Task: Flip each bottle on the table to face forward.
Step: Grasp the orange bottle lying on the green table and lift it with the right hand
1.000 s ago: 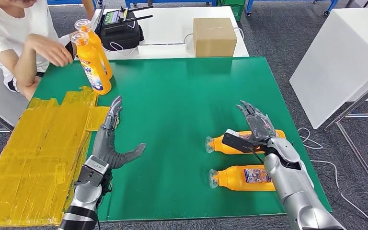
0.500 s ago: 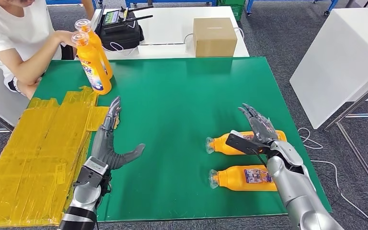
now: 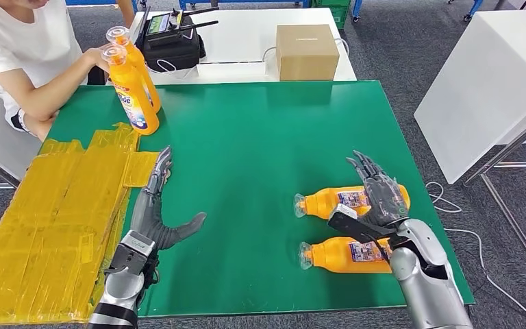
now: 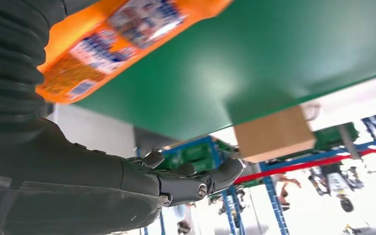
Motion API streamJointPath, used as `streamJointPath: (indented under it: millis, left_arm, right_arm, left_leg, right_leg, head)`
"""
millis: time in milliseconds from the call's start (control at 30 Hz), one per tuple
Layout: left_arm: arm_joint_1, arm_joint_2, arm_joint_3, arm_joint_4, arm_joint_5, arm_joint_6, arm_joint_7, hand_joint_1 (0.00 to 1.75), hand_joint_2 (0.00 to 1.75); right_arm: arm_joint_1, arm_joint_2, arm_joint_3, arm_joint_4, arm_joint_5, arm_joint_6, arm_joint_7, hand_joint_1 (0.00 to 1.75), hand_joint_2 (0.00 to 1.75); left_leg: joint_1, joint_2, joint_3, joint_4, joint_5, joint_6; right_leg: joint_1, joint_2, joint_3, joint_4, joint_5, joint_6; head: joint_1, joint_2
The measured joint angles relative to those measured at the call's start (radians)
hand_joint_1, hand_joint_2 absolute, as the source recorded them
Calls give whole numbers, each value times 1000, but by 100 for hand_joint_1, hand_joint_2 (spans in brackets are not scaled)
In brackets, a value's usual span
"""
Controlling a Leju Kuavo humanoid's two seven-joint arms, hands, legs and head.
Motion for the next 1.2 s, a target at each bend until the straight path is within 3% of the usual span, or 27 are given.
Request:
streamJointPath:
  millis: [667, 833, 1200]
  left_arm:
    - [-4, -2, 0, 7, 6, 0, 1, 0, 175]
    - [-8, -4, 0, 14, 13, -4, 0, 0, 175]
    - [-46, -7, 1, 51, 33, -20, -12, 0, 175]
  right_arm:
    - [-30, -107, 26, 85, 112, 49, 56, 0, 175]
    - [-79, -108, 43, 178, 183, 33, 100, 0, 175]
    - [-244, -128, 82, 436, 195, 74, 73, 0, 175]
  left_leg:
    - [0, 0, -1, 0, 0, 0]
    - [0, 0, 0, 0, 0, 0]
    - [0, 0, 0, 1, 0, 0]
  right_leg:
    - [0, 0, 0, 0, 0, 0]
    - [0, 0, 0, 0, 0, 0]
    - [0, 0, 0, 0, 0, 0]
  head:
    - [0, 0]
    - [0, 0]
    - [0, 0]
